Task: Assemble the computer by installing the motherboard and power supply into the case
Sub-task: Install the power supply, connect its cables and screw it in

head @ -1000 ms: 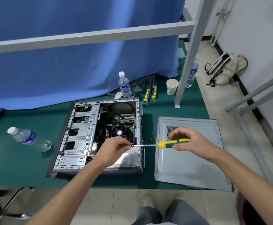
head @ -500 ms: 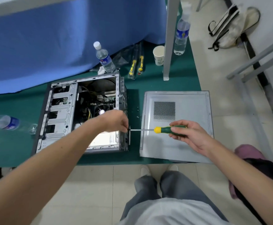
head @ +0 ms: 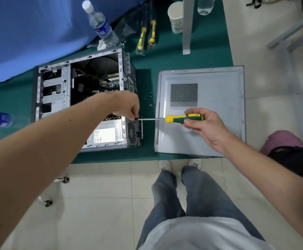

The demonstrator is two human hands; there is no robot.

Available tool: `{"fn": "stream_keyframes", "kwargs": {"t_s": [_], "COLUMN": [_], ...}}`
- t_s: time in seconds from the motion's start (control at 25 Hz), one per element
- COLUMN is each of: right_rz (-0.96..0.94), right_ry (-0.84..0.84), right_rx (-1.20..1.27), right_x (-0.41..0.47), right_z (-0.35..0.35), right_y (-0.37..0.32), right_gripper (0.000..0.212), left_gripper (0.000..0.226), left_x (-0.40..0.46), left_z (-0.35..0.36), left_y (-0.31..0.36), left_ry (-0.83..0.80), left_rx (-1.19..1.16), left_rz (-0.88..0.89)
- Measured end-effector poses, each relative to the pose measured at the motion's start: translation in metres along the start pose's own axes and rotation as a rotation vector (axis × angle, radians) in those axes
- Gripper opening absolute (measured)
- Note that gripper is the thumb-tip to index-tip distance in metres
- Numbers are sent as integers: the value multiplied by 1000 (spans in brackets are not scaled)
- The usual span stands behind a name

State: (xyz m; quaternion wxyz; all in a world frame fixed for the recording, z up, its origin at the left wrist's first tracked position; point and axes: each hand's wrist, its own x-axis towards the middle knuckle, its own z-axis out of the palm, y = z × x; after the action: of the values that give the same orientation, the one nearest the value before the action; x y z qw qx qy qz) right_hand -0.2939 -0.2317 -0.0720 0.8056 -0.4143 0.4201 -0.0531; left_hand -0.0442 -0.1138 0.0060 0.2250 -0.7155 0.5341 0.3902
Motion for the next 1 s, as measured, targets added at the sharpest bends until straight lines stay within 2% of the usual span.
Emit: {"fn": "stream_keyframes", "kwargs": {"t_s": [0.12,0.24,0.32,0.6,0.76,0.84,1.0], "right_rz": [-9,-8,-10,5,-8,-2,-13], "right_ry": [16,23,30,56,50,43,29], "right_rx": [-12,-22,-33,-46,-74,-66,-76], "right_x": [8,12,14,15,19,18,16], "right_z": [8,13,14,15,16,16,19], "right_y": [10,21,25,37,37,40,41], "right_gripper": [32,32,32,32,32,31,28], "left_gripper": [15,3,5,4,21,14,19], "left_x": [7,12,13,18,16,15,10], "left_z": [-3,0,2,11,13,17,19], "left_y": [-7,-9,-11,-13,-18,-21,-29], "left_ry": [-79,-124,-130,-70,-53,-48,-26], "left_rx": [9,28,36,84,74,68,-58], "left_rz": [-14,-15,-13,27,10,19,35]}}
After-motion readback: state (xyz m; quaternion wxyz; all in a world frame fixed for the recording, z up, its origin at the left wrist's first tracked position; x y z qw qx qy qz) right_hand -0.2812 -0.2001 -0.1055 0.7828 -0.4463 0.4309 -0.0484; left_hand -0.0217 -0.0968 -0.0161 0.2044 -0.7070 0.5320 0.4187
